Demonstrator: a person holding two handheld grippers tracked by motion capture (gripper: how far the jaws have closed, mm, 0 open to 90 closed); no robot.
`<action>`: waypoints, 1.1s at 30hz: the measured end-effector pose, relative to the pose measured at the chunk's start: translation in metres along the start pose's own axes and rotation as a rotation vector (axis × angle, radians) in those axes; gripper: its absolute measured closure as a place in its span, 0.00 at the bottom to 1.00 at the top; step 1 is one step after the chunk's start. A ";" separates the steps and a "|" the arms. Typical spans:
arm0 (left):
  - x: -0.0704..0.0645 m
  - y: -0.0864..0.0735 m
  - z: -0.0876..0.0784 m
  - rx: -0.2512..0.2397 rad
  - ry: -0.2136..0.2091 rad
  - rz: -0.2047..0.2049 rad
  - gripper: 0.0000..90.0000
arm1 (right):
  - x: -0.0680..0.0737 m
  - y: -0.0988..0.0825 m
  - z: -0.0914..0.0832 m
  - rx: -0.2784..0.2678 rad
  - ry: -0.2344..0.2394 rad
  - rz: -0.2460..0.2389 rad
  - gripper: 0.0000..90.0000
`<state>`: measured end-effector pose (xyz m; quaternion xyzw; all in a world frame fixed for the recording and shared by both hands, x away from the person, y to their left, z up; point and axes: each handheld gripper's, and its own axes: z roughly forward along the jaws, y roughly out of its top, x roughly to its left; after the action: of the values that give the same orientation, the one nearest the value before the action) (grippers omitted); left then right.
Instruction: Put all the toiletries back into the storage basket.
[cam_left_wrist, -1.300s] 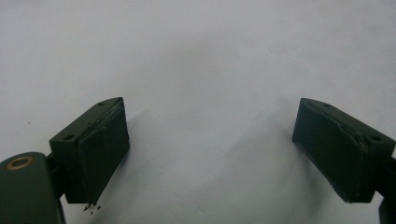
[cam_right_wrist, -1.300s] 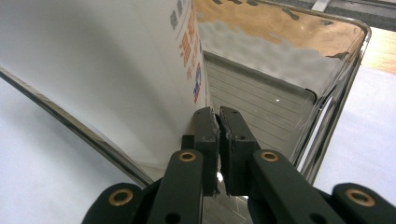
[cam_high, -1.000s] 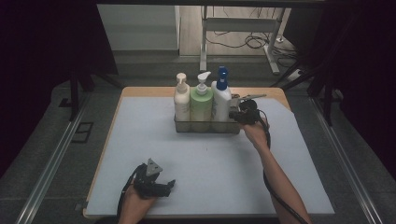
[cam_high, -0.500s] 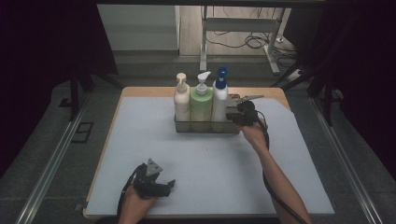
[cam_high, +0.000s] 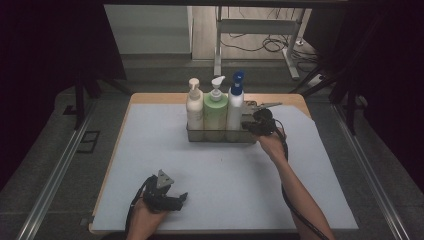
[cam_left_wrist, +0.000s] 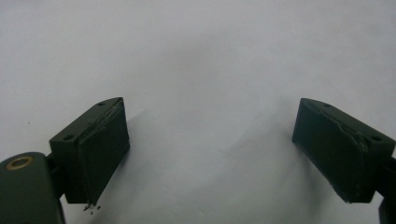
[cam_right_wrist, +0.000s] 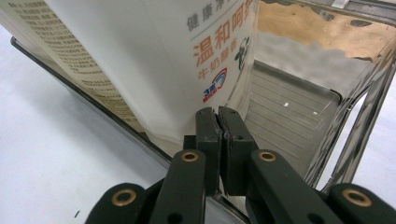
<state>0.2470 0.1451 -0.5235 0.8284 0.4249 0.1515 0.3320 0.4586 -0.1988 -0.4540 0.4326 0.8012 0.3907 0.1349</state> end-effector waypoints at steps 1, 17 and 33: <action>0.000 0.000 0.000 0.000 0.000 0.000 0.12 | 0.000 0.000 0.000 0.000 0.000 0.001 0.97; 0.000 0.000 0.000 0.002 0.001 0.002 0.12 | 0.002 0.000 0.000 0.004 -0.022 -0.005 0.93; 0.000 0.000 0.000 0.001 0.001 0.001 0.12 | -0.003 -0.003 -0.015 -0.014 -0.041 -0.016 0.79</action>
<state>0.2469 0.1452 -0.5234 0.8288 0.4247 0.1518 0.3311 0.4501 -0.2100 -0.4462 0.4332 0.7990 0.3864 0.1572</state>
